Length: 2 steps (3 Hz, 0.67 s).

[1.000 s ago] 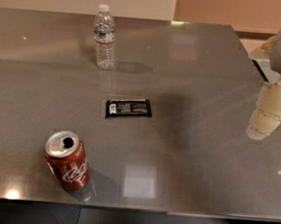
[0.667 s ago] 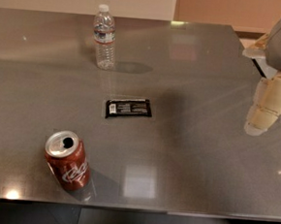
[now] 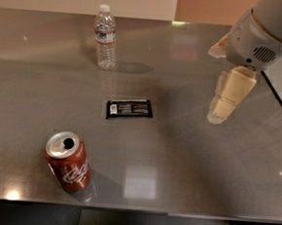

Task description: Pick rxbar chocolate

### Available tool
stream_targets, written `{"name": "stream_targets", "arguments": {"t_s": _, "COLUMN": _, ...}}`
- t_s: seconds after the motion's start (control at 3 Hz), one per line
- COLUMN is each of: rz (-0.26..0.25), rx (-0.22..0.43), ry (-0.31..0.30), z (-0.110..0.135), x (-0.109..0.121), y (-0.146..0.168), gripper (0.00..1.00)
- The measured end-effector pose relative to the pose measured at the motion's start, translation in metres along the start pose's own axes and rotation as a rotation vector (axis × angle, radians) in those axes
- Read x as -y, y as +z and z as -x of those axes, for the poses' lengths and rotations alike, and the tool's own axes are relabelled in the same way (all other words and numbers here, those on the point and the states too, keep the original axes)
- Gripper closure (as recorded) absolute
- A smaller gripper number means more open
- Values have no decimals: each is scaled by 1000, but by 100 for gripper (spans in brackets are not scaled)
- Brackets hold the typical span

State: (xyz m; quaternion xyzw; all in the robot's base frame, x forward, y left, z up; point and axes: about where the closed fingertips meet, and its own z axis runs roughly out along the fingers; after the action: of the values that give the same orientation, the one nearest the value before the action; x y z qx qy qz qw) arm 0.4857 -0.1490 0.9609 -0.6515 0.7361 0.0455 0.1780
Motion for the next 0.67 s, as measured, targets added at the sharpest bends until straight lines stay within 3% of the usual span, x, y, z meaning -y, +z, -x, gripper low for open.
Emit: {"name": "stream_targets", "arguments": {"t_s": 0.67, "rz": 24, "rx": 86, "ry": -20, "z": 54, "x": 19, "y": 56, "gripper": 0}}
